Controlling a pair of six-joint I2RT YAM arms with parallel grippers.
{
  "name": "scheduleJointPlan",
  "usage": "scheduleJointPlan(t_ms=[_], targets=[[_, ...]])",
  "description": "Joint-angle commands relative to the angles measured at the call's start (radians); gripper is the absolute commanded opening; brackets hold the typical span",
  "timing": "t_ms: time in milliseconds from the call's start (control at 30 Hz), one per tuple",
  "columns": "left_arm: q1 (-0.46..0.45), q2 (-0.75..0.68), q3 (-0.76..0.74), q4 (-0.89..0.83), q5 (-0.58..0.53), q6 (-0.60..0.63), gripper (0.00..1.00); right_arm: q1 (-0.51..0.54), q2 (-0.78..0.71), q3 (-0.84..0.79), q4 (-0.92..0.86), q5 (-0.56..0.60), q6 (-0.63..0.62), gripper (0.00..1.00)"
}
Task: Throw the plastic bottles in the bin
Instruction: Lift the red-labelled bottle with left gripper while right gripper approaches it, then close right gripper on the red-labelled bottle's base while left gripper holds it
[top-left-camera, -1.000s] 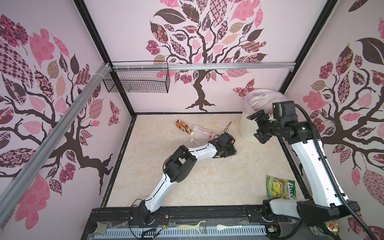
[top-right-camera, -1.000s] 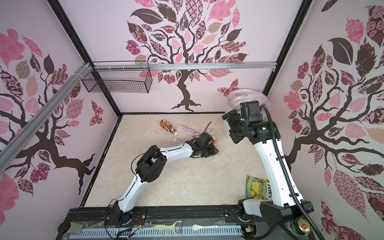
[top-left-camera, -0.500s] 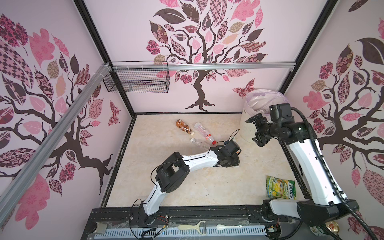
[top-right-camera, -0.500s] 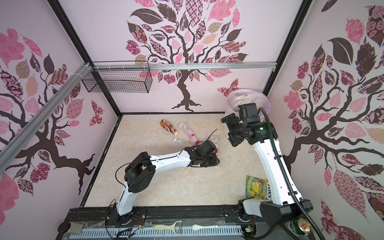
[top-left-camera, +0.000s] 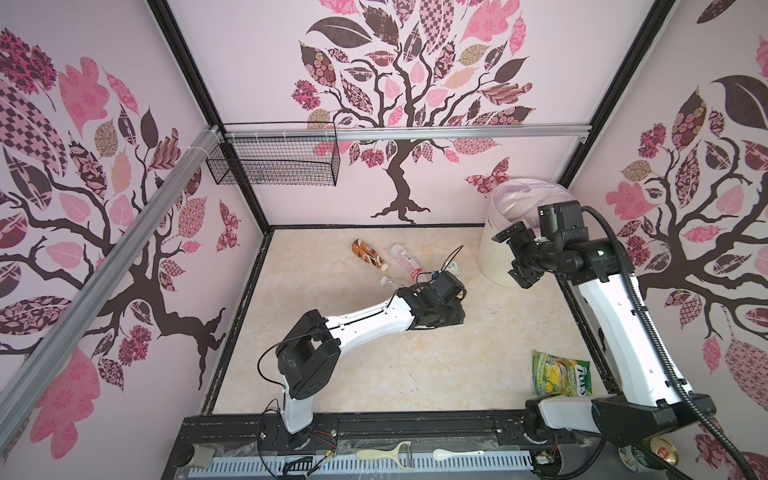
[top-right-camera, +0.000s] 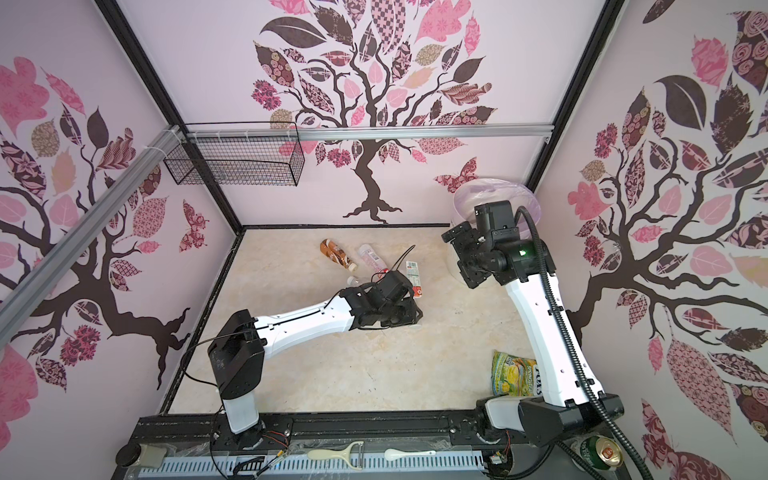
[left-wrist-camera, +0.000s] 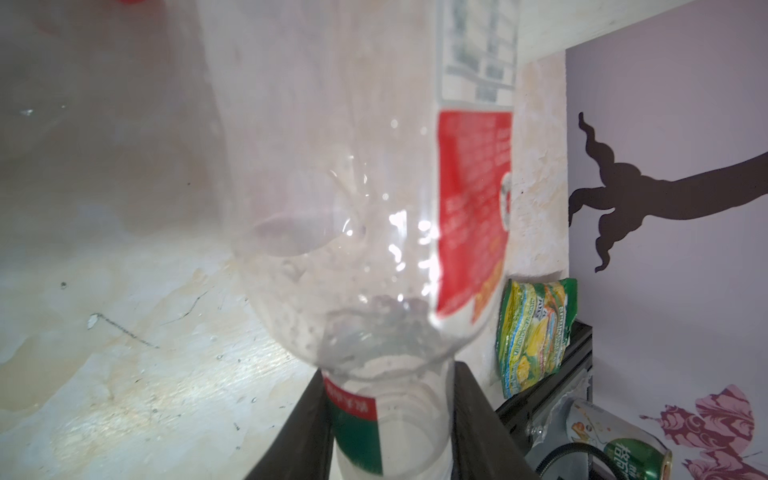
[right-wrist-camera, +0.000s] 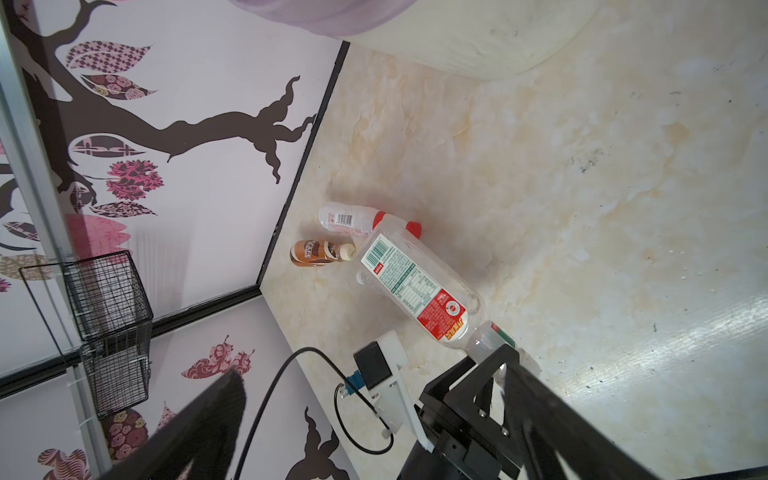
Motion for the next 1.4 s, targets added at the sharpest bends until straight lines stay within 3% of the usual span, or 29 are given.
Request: scheduleJointPlan(t_ms=[0, 233, 567, 1367], targets=[[0.001, -0.084, -0.052, 0.012, 0.010, 0.042, 0.36, 0.006, 0.017, -0.048, 0.020, -0.053, -0.037, 0.99], [0.001, -0.171, -0.089, 0.025, 0.004, 0.073, 0.35, 0.055, -0.077, -0.219, 0.094, -0.050, -0.072, 1.00], [-0.027, -0.141, -0.061, 0.031, 0.107, 0.109, 0.35, 0.075, -0.193, -0.422, 0.221, -0.053, -0.149, 1.00], [-0.070, -0.234, -0.124, 0.068, 0.229, 0.102, 0.34, 0.078, -0.201, -0.565, 0.394, -0.088, -0.360, 0.99]])
